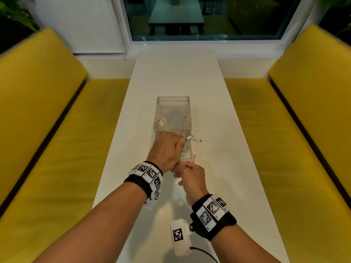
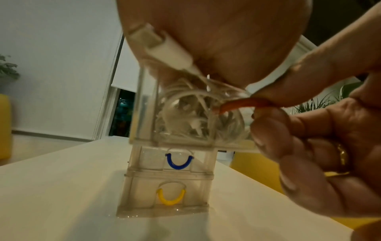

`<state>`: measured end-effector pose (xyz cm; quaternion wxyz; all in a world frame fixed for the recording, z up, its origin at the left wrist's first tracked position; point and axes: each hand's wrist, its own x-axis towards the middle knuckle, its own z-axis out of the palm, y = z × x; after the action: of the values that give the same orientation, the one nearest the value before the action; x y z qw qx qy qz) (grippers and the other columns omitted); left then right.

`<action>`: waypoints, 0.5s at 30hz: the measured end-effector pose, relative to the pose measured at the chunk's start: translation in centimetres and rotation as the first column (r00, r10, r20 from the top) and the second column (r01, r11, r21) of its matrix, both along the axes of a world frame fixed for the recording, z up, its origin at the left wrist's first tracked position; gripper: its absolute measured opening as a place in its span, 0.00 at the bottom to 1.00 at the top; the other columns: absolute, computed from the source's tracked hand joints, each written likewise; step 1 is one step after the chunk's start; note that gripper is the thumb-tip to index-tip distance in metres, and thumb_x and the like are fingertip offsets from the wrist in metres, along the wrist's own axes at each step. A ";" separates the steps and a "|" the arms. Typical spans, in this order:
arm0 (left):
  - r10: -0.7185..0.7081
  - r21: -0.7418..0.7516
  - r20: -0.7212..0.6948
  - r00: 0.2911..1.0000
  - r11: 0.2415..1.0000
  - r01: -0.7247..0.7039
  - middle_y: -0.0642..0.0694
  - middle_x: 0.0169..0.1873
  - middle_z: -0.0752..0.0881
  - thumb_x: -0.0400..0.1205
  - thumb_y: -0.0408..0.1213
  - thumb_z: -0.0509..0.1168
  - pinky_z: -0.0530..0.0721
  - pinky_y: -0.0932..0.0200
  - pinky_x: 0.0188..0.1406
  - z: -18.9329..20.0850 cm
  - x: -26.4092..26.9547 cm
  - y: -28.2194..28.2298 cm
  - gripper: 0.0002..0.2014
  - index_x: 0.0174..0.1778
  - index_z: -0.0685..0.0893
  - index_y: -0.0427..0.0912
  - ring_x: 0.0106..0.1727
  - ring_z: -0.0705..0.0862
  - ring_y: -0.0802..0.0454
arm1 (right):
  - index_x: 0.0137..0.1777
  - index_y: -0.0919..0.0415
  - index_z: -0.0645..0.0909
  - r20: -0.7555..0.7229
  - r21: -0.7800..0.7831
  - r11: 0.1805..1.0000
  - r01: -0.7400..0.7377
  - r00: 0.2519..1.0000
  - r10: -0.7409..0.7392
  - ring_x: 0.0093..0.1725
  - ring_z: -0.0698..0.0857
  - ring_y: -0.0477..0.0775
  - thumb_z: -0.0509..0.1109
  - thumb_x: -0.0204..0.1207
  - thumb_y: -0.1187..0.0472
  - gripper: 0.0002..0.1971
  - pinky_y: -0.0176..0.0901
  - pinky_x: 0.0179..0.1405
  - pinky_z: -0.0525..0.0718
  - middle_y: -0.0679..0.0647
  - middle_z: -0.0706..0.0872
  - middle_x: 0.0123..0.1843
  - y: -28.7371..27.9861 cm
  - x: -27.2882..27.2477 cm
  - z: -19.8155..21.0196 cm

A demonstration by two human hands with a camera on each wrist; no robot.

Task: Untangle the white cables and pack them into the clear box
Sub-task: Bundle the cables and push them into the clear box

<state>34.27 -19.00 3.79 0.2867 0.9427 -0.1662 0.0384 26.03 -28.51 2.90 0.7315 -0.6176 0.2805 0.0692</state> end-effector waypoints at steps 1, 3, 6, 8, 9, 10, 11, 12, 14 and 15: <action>0.008 0.019 0.017 1.000 1.000 -0.008 0.53 0.36 0.85 0.89 0.48 0.52 0.71 0.43 0.71 -0.1 0.0 0.2 0.22 0.37 0.85 0.45 0.46 0.80 0.53 | 0.37 0.64 0.88 -0.001 0.002 1.000 -0.001 1.000 0.001 0.35 0.82 0.51 0.72 0.75 0.69 0.06 0.36 0.31 0.77 0.57 0.90 0.36 0.0 0.0 0.0; 0.043 0.039 0.029 0.999 0.998 -0.044 0.55 0.32 0.82 0.88 0.48 0.54 0.70 0.48 0.71 0.0 0.1 0.2 0.22 0.32 0.83 0.47 0.44 0.79 0.55 | 0.37 0.65 0.89 0.003 -0.008 1.000 -0.011 1.000 0.011 0.35 0.82 0.50 0.72 0.75 0.68 0.06 0.34 0.30 0.77 0.57 0.90 0.36 0.1 -0.1 -0.1; 0.139 -0.012 -0.014 0.990 0.990 -0.139 0.51 0.22 0.75 0.83 0.40 0.65 0.72 0.57 0.32 0.7 0.4 -0.4 0.24 0.19 0.72 0.45 0.28 0.74 0.52 | 0.40 0.66 0.90 0.007 -0.014 1.000 -0.025 1.000 0.025 0.35 0.83 0.49 0.73 0.77 0.66 0.06 0.33 0.30 0.78 0.57 0.91 0.37 0.3 -0.2 -0.2; 0.175 -0.028 -0.064 0.983 0.984 -0.177 0.46 0.23 0.79 0.81 0.38 0.69 0.72 0.58 0.24 0.9 0.8 -0.7 0.24 0.17 0.74 0.41 0.25 0.77 0.51 | 0.41 0.66 0.90 0.004 -0.014 1.000 -0.022 1.000 0.022 0.35 0.83 0.49 0.74 0.78 0.65 0.06 0.34 0.32 0.78 0.57 0.91 0.38 0.2 -0.2 -0.2; 0.165 -0.035 -0.084 0.983 0.985 -0.168 0.45 0.26 0.82 0.81 0.39 0.70 0.76 0.56 0.25 0.8 1.0 -0.6 0.23 0.18 0.78 0.40 0.27 0.80 0.51 | 0.41 0.66 0.90 0.002 -0.017 1.000 -0.020 1.000 0.020 0.35 0.83 0.50 0.74 0.78 0.65 0.06 0.35 0.33 0.78 0.57 0.92 0.38 0.1 -0.2 -0.2; 0.139 -0.045 -0.099 0.985 0.989 -0.144 0.46 0.30 0.84 0.81 0.41 0.71 0.79 0.56 0.29 0.6 1.1 -0.4 0.21 0.21 0.82 0.40 0.30 0.82 0.51 | 0.41 0.65 0.90 0.001 -0.020 1.000 -0.016 1.000 0.016 0.36 0.83 0.50 0.74 0.78 0.65 0.06 0.36 0.34 0.78 0.58 0.92 0.38 0.1 -0.2 -0.2; 0.104 -0.055 -0.108 0.989 0.992 -0.110 0.48 0.34 0.86 0.82 0.44 0.71 0.80 0.56 0.34 0.4 1.2 -0.1 0.19 0.24 0.86 0.41 0.34 0.83 0.52 | 0.40 0.65 0.90 0.001 -0.020 1.000 -0.014 1.000 0.014 0.36 0.83 0.50 0.74 0.77 0.65 0.06 0.36 0.34 0.78 0.60 0.92 0.39 0.0 -0.1 -0.2; 0.075 -0.066 -0.119 0.990 0.994 -0.083 0.50 0.39 0.87 0.82 0.47 0.72 0.82 0.56 0.38 0.4 1.1 0.3 0.17 0.29 0.90 0.42 0.38 0.84 0.53 | 0.40 0.64 0.90 0.002 -0.017 1.000 -0.012 1.000 0.012 0.36 0.83 0.51 0.74 0.77 0.66 0.06 0.36 0.34 0.78 0.61 0.93 0.40 0.0 -0.1 -0.2; 0.059 -0.093 -0.128 0.990 0.993 -0.071 0.51 0.47 0.87 0.81 0.51 0.73 0.82 0.56 0.47 0.4 0.8 0.8 0.15 0.39 0.95 0.43 0.46 0.84 0.54 | 0.39 0.63 0.90 0.001 -0.011 1.000 -0.008 1.000 0.008 0.36 0.83 0.51 0.74 0.77 0.66 0.06 0.36 0.33 0.78 0.63 0.93 0.42 0.1 -0.1 -0.3; 0.062 -0.100 -0.130 0.990 0.992 -0.075 0.51 0.50 0.87 0.80 0.51 0.73 0.81 0.57 0.49 0.4 0.8 0.9 0.14 0.42 0.96 0.44 0.49 0.84 0.54 | 0.39 0.63 0.90 -0.002 -0.010 1.000 -0.004 1.000 0.004 0.36 0.83 0.51 0.74 0.77 0.66 0.06 0.36 0.33 0.78 0.63 0.93 0.42 0.1 -0.1 -0.3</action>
<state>35.03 -18.10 4.19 0.3441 0.9321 -0.1128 -0.0028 25.95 -28.38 2.60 0.7279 -0.6219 0.2802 0.0697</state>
